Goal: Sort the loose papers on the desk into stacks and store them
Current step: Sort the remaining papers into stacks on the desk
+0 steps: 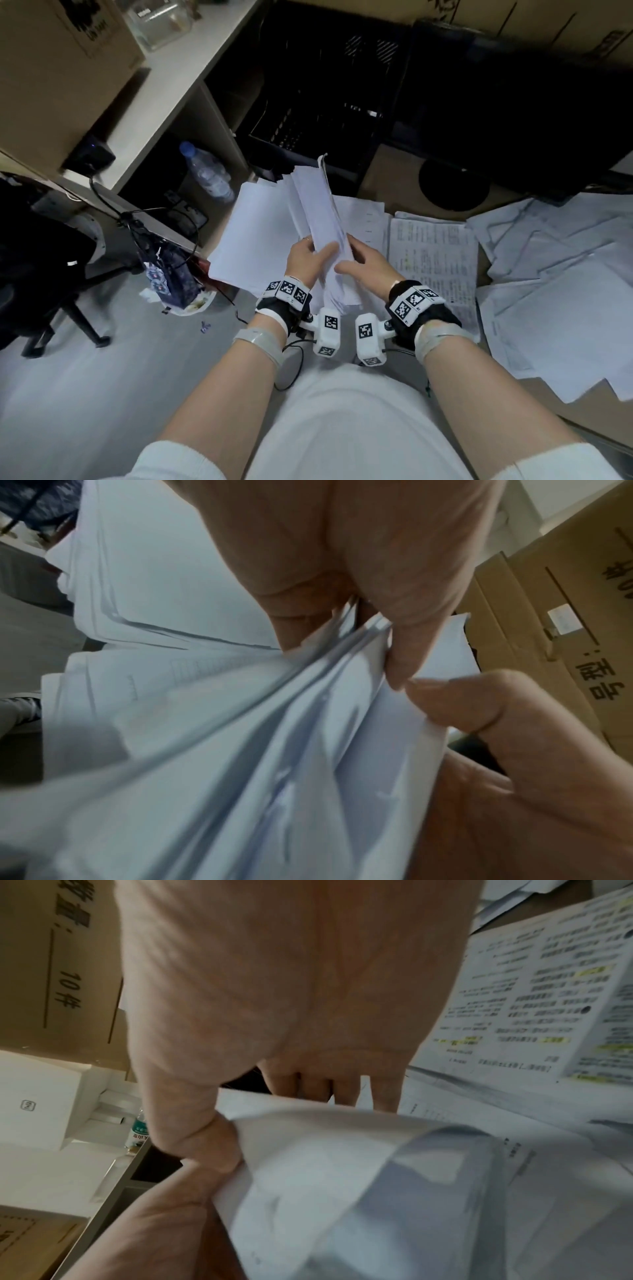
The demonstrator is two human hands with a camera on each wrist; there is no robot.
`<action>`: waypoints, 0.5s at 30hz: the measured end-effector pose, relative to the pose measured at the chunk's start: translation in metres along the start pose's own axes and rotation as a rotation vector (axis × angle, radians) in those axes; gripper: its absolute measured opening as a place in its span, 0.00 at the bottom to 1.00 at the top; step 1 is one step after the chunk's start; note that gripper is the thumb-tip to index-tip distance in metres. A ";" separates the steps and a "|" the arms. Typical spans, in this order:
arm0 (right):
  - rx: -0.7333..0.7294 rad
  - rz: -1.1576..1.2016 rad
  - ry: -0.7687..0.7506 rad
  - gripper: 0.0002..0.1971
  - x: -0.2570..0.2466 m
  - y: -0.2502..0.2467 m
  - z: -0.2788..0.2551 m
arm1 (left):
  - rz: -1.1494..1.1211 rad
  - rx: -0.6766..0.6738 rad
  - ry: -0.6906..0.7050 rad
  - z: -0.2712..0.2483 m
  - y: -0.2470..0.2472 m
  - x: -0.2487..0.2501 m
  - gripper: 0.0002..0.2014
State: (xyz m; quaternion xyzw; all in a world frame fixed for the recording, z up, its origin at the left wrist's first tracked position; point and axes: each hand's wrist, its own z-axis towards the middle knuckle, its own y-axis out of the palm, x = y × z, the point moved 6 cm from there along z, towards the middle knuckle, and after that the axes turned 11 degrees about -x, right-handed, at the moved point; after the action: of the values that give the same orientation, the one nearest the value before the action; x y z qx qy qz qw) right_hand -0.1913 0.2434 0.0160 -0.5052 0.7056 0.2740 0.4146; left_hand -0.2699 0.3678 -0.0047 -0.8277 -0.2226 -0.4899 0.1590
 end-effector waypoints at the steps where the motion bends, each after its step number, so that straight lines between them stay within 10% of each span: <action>1: 0.021 0.031 0.011 0.27 0.001 -0.003 -0.002 | 0.019 -0.008 0.004 0.001 0.002 0.000 0.15; 5: 0.204 0.113 0.104 0.07 0.007 -0.021 -0.010 | 0.102 0.060 -0.041 0.004 -0.001 -0.002 0.08; 9: 0.383 0.096 0.112 0.15 0.029 -0.043 -0.013 | 0.097 0.152 -0.095 0.005 -0.015 -0.008 0.07; 15: 0.269 0.168 0.127 0.33 0.015 -0.032 -0.005 | 0.020 0.135 -0.080 0.009 -0.017 -0.004 0.11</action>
State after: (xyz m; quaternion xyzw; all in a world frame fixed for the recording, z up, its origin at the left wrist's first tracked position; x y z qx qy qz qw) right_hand -0.1647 0.2213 0.0066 -0.4005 0.8004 0.1783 0.4089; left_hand -0.2737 0.3853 -0.0113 -0.8361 -0.2532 -0.4388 0.2104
